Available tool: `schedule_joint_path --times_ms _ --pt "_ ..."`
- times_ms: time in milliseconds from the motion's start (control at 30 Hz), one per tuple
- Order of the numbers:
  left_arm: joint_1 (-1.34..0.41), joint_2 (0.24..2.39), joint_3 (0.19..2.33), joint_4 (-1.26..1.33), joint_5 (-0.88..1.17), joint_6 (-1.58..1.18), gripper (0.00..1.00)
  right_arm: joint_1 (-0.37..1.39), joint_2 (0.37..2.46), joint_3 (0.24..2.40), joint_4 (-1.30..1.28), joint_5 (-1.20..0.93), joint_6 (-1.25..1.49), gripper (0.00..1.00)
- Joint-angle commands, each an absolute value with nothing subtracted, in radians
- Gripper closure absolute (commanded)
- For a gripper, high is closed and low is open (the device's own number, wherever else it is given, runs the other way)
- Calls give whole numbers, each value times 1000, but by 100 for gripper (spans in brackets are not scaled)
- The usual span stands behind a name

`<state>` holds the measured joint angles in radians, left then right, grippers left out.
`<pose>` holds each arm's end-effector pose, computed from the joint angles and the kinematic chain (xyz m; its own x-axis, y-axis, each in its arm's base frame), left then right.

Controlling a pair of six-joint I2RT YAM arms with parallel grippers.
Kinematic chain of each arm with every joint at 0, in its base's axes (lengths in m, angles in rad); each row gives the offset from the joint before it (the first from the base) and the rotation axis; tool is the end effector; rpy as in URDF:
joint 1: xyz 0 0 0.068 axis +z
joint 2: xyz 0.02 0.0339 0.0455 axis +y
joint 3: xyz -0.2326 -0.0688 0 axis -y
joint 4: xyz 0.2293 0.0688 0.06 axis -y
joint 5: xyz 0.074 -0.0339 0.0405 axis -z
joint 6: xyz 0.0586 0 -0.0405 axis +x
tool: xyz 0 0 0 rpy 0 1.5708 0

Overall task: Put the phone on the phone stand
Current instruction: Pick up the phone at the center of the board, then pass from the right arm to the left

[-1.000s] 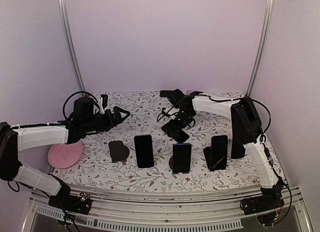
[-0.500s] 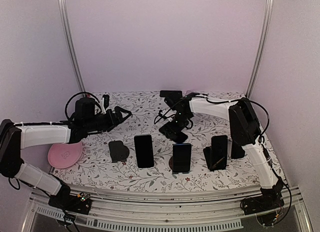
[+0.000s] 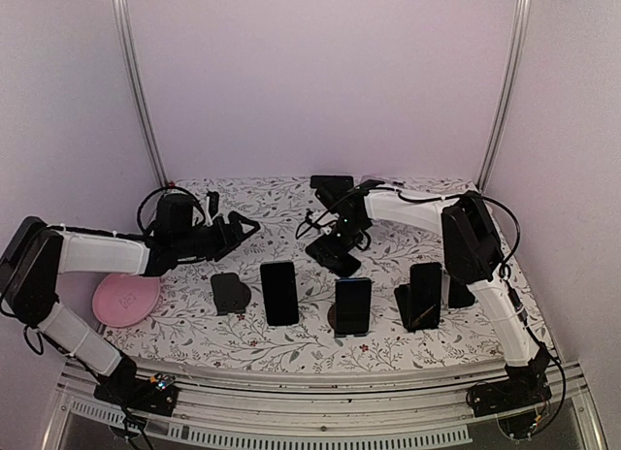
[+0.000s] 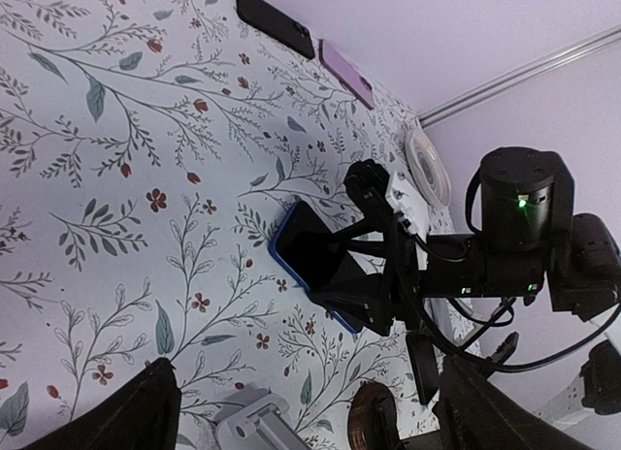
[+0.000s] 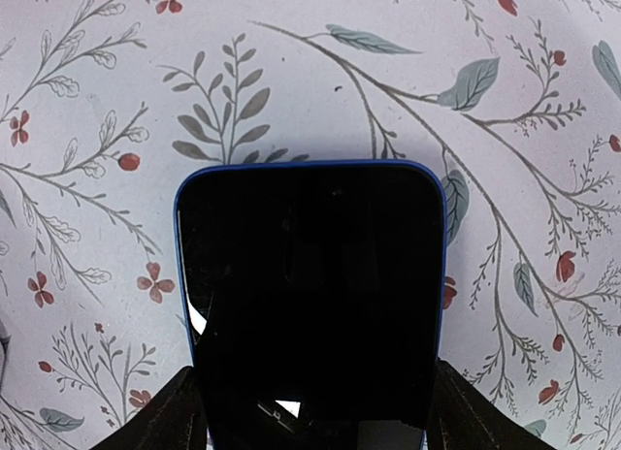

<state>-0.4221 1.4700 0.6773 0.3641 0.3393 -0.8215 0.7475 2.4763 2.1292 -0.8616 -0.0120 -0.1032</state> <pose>0.2820 -0.1480 0.1700 -0.7433 -0.4231 -0.5182 0.1736 0.6261 -0.7602 0.3560 0.3309 0.1115 -0.6118 -0.7076 -0.3535 -0.7499 0.6611 -0.0253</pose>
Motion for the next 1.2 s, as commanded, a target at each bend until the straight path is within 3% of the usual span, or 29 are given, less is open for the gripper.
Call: schedule_joint_path --times_ms 0,333,833,1167 --pt "-406 1514 718 412 366 -828 8 760 2448 2163 -784 7 -81 32" --pt "-404 1639 780 452 414 -841 13 780 2394 2161 -712 31 -74 31" --pt "-418 1824 940 490 510 -825 31 814 2317 2139 -609 26 -71 31" --pt "-431 1888 993 491 525 -826 34 830 2297 2131 -582 11 -75 31"
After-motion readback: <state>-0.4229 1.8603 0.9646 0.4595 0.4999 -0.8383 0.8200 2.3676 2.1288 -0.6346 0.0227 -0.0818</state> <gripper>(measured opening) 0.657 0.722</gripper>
